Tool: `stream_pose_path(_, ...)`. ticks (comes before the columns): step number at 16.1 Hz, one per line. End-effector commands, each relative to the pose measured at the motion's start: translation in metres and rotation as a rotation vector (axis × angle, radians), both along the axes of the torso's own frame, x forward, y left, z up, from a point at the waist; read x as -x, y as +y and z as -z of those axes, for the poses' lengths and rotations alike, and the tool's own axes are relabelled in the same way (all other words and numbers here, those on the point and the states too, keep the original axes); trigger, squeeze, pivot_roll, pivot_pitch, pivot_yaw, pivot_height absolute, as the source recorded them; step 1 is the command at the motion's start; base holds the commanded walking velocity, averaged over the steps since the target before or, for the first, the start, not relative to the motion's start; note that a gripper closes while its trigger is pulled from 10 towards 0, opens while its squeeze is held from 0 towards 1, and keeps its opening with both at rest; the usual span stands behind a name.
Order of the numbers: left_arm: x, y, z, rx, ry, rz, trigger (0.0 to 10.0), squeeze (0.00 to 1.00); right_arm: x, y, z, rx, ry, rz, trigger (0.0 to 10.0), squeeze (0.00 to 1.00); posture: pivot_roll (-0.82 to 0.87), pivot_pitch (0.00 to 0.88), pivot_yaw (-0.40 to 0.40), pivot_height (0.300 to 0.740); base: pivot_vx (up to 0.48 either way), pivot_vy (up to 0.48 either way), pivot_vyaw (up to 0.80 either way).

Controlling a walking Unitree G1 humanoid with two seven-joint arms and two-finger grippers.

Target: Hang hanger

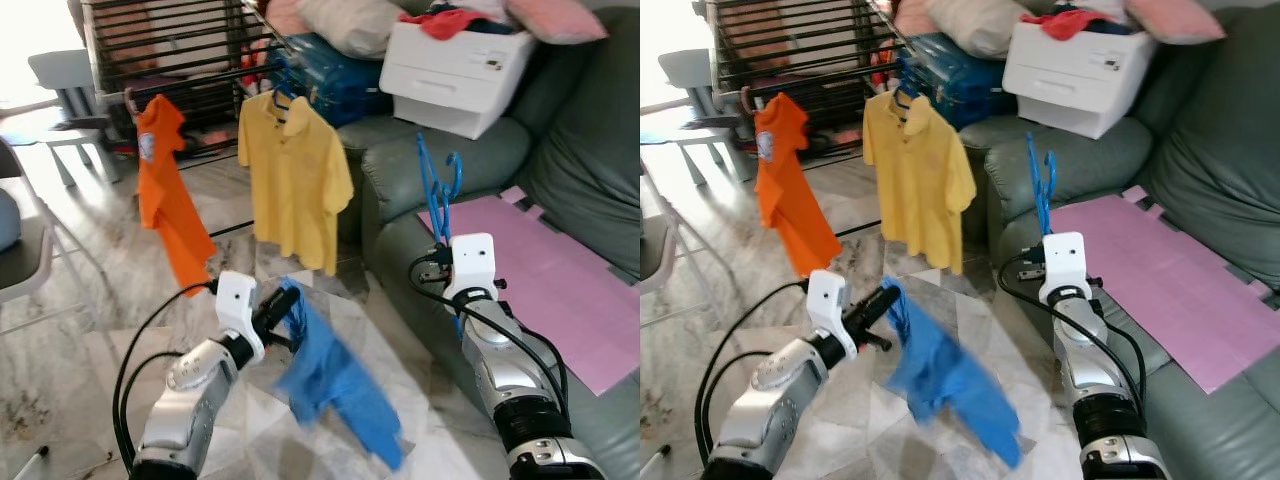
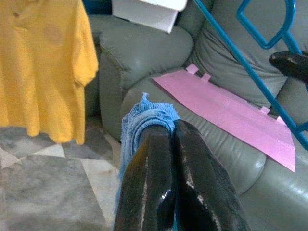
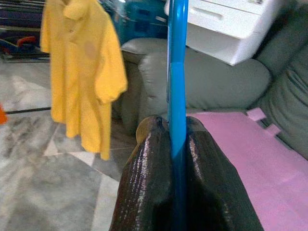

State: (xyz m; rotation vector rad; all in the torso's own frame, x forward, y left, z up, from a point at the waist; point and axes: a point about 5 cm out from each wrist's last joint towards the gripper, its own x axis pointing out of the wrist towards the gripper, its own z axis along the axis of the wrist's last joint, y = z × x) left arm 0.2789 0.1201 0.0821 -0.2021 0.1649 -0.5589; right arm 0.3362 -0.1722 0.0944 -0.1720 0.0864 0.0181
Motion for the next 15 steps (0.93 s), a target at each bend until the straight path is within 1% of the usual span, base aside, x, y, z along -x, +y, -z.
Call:
stream_pose_path(1,0.0,0.011,0.0,-0.013,-0.005,-0.035,10.0,0.0,-0.004,0.015,-0.007,-0.017,-0.026,-0.041,10.0,0.0,-0.08,0.0,0.007,0.74,0.0,0.454,0.0)
stream_pose_path(7,-0.001,0.011,0.0,-0.027,-0.013,-0.04,10.0,0.0,-0.004,0.015,-0.008,-0.017,-0.029,-0.04,10.0,0.0,-0.09,0.0,0.008,0.74,0.0,0.467,0.0)
stream_pose_path(9,-0.001,0.013,0.0,-0.058,-0.029,-0.043,10.0,0.0,-0.004,0.015,-0.007,-0.018,-0.027,-0.041,10.0,0.0,-0.09,0.0,0.007,0.74,0.0,0.0,0.0)
stream_pose_path(12,-0.004,0.022,-0.001,-0.092,-0.039,-0.058,10.0,0.0,-0.003,0.016,-0.007,-0.018,-0.026,-0.043,10.0,0.0,-0.08,0.0,0.007,0.74,0.0,0.0,0.0)
stream_pose_path(15,-0.008,0.021,-0.007,-0.095,-0.061,-0.07,10.0,0.0,-0.003,0.017,-0.006,-0.02,-0.023,-0.044,10.0,0.0,-0.08,0.0,0.006,0.74,0.0,0.0,0.0)
